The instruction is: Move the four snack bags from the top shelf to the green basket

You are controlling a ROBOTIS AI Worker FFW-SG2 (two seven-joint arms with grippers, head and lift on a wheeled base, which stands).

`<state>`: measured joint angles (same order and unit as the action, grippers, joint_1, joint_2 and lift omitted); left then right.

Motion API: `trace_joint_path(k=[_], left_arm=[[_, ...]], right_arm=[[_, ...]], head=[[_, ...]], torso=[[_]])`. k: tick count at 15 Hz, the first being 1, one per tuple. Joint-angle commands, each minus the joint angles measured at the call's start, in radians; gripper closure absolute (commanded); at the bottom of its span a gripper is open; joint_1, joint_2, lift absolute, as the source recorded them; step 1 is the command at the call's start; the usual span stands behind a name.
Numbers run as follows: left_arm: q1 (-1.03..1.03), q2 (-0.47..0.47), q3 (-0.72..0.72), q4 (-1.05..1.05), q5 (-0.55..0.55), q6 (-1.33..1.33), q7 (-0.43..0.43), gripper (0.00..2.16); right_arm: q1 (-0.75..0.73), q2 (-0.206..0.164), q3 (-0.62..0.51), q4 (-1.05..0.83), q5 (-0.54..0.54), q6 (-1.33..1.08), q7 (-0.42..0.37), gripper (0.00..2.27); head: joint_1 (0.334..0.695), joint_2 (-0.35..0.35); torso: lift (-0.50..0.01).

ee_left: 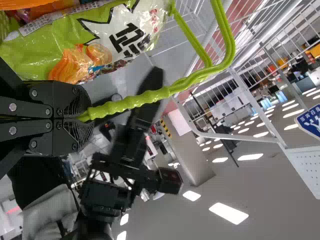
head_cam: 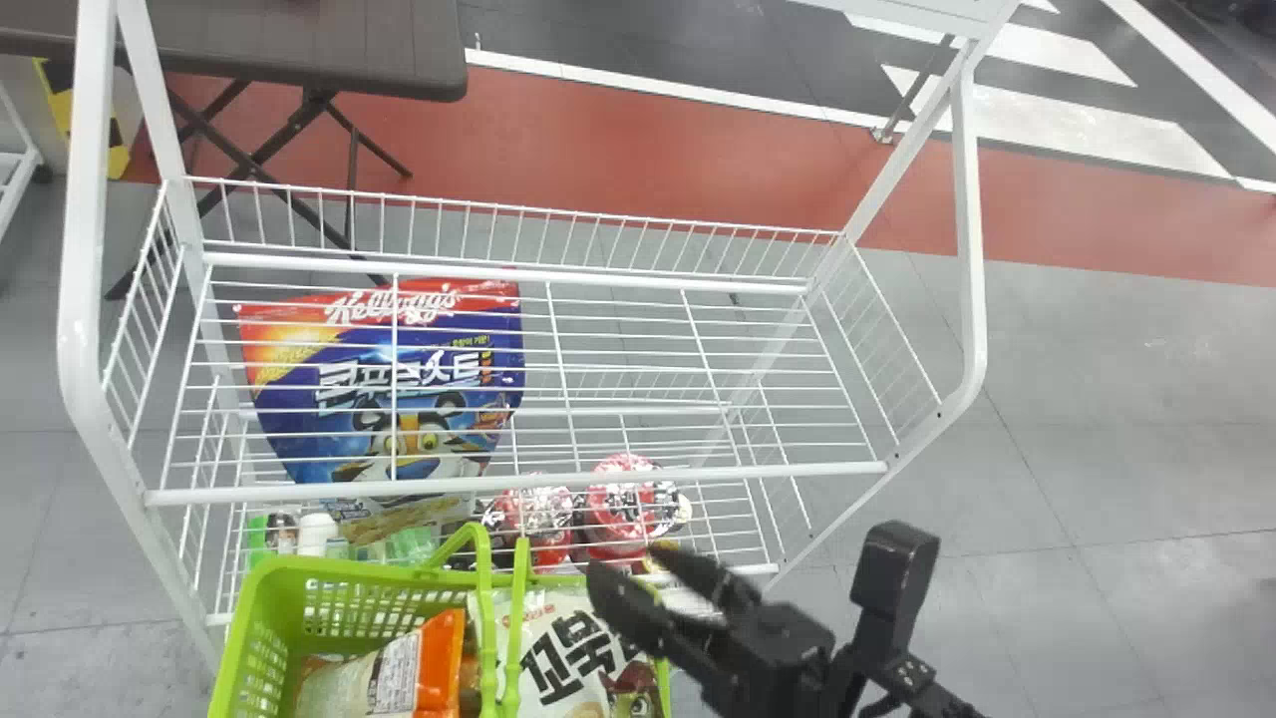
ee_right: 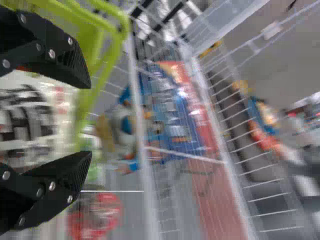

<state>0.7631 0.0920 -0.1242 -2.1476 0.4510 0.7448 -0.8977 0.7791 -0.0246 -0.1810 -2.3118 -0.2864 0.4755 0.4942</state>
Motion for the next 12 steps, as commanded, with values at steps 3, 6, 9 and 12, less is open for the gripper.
trace_joint_path(k=[3,6,9,12], left_arm=[[0.001,-0.001,0.003,0.000,-0.002,0.000,0.000,1.34],[0.008,-0.003,0.006,-0.002,0.000,-0.006,0.000,1.34],[0.008,-0.003,0.006,0.000,0.000,-0.006,0.000,1.34],[0.008,-0.003,0.005,0.000,0.000,-0.006,0.000,1.34]], right_arm=[[0.035,0.006,0.081,-0.009,0.069,-0.415,-0.114,0.06],[0.046,0.005,0.117,-0.041,0.132,-0.396,-0.278,0.06],[0.063,0.002,0.133,-0.055,0.151,-0.393,-0.325,0.06],[0.083,-0.003,0.190,-0.044,0.217,-0.485,-0.347,0.06]], head=[[0.695,-0.350],[0.695,-0.350],[0.695,-0.350],[0.695,-0.350]], torso=[[0.000],[0.000],[0.000],[0.000]])
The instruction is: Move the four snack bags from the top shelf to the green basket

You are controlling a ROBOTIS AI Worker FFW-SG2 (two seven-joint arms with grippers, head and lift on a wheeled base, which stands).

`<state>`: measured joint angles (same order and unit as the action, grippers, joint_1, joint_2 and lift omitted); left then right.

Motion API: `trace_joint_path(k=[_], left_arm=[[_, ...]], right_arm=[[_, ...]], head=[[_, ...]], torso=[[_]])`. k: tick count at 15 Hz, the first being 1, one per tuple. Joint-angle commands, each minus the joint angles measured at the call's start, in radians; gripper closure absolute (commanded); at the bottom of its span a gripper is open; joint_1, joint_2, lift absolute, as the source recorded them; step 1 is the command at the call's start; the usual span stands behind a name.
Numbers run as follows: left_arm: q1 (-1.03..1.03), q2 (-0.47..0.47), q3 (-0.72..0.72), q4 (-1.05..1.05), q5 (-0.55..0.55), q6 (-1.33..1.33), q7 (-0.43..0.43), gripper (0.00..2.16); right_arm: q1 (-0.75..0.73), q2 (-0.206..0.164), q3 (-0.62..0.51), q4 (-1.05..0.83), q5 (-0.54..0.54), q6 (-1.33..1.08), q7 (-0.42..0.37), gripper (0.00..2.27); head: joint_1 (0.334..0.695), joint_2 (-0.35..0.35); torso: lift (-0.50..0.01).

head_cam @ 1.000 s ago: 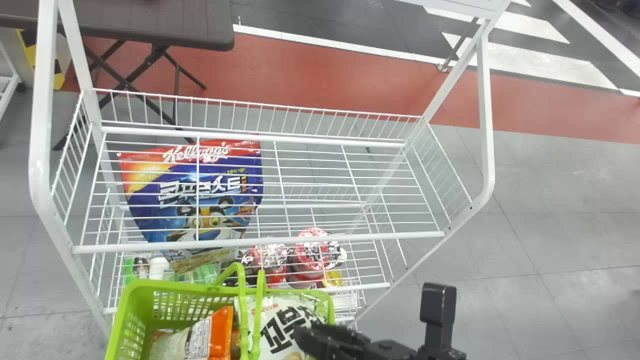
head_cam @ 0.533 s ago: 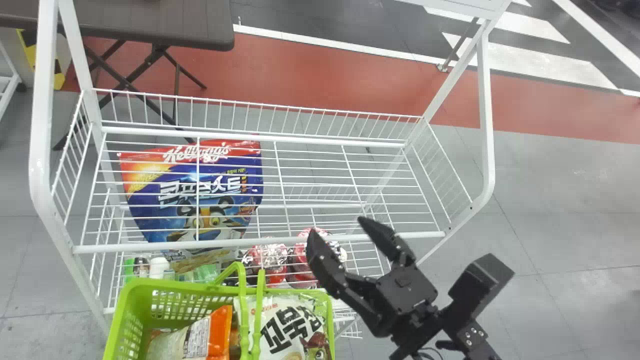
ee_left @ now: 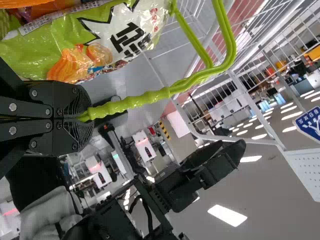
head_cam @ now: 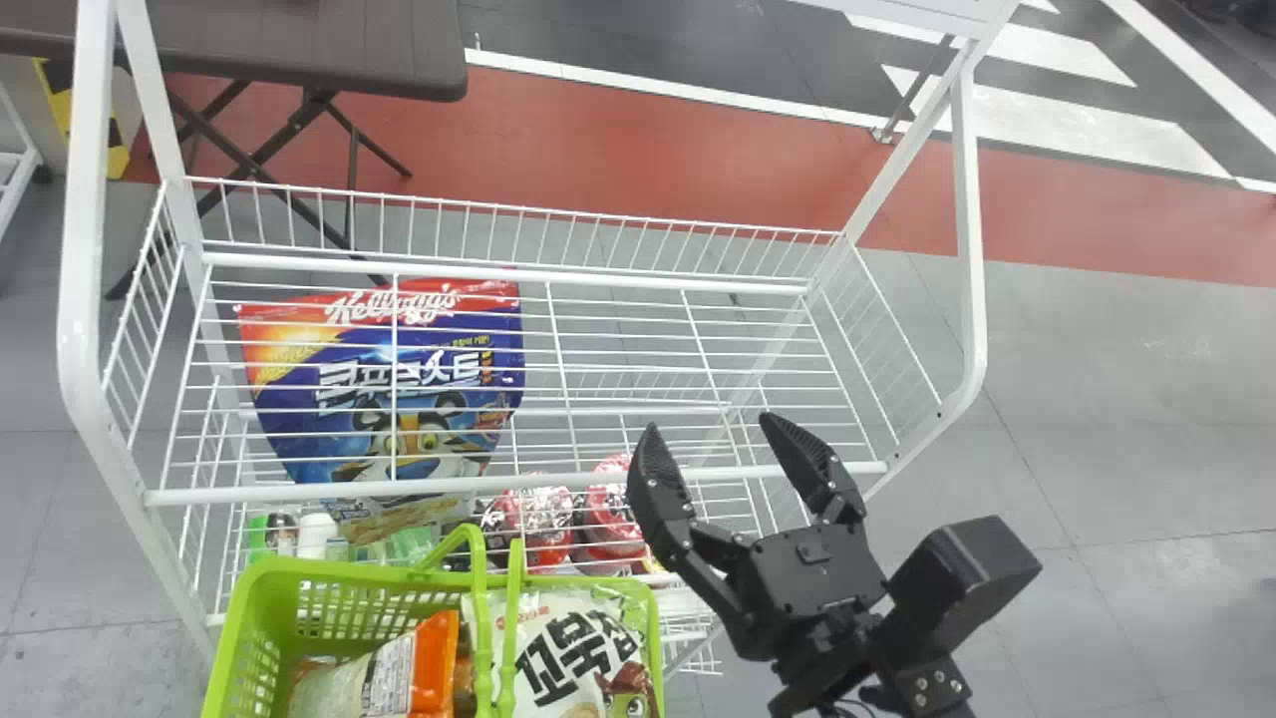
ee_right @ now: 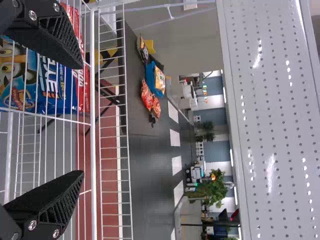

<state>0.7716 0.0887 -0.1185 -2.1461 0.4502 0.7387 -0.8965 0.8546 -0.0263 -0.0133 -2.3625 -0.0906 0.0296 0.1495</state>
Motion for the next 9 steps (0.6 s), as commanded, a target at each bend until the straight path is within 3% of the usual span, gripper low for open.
trace_joint_path(k=[1,9], left_arm=[[0.003,0.002,0.000,-0.003,0.001,0.000,-0.002,1.34],[0.015,0.003,0.003,-0.009,0.004,-0.009,-0.010,1.34]], right_arm=[[0.007,-0.001,0.027,0.005,0.022,-0.039,-0.002,0.06],[0.021,-0.007,0.029,-0.004,0.020,-0.049,-0.002,0.06]], head=[[0.695,-0.350],[0.695,-0.350]], torso=[[0.000],[0.000]])
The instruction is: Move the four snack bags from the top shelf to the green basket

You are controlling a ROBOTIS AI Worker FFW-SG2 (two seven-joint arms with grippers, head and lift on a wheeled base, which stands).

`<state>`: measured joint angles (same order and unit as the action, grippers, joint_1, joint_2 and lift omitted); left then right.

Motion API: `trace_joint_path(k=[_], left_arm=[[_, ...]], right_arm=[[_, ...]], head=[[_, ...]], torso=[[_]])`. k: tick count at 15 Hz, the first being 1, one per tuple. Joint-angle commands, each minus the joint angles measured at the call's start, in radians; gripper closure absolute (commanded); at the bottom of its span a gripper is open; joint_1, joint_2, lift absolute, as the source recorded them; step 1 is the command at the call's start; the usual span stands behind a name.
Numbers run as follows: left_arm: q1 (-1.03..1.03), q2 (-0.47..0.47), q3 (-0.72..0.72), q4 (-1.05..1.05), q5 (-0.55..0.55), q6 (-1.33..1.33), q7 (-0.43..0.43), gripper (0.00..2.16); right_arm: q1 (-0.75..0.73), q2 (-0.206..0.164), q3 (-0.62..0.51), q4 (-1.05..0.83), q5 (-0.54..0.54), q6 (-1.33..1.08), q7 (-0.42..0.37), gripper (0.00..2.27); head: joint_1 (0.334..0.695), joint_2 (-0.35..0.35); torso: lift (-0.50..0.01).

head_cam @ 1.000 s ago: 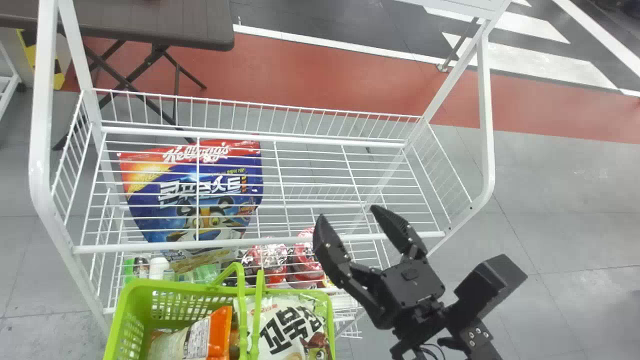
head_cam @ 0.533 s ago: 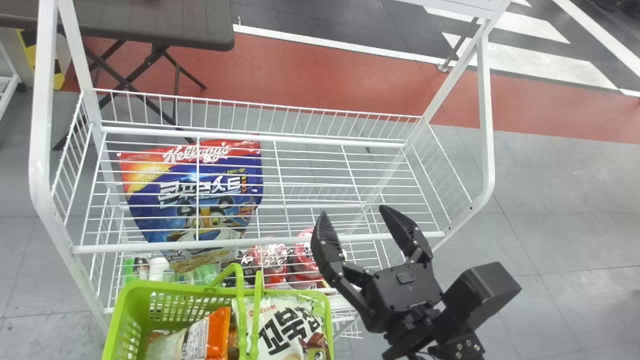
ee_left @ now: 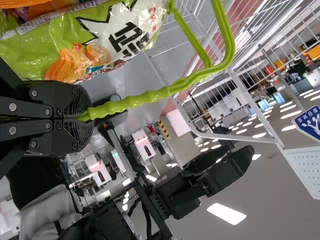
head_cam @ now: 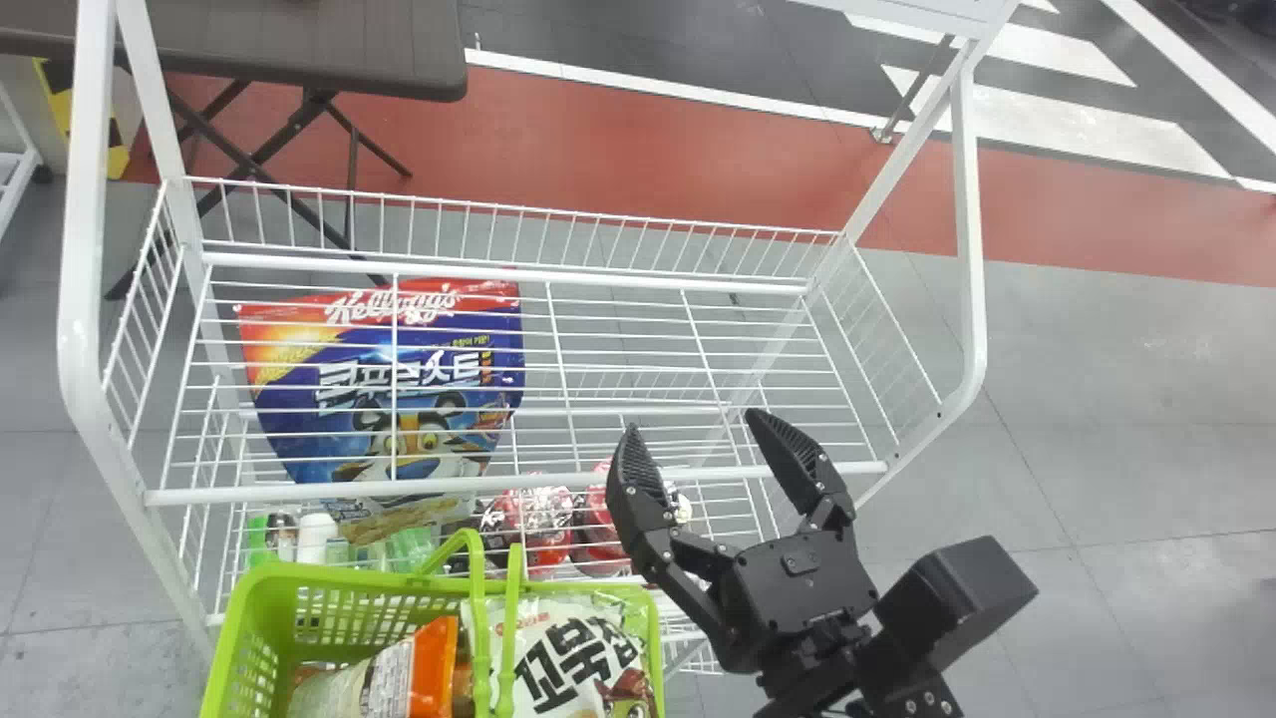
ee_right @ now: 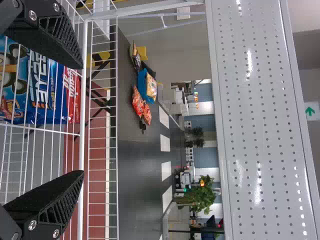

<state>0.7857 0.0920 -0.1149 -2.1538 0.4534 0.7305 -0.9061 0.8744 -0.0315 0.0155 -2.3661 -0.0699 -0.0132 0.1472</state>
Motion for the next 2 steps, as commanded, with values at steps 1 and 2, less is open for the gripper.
trace_joint_path(k=[1,2], left_arm=[[0.003,0.000,0.000,-0.001,-0.001,-0.004,-0.001,1.34],[0.006,0.000,0.001,-0.001,0.001,-0.004,-0.001,1.34]], right_arm=[[0.003,-0.002,0.000,-0.001,-0.001,-0.006,0.000,0.06],[0.003,-0.002,0.000,-0.001,-0.001,-0.006,0.000,0.06]], head=[[0.695,-0.350],[0.695,-0.350]], torso=[[0.000],[0.000]])
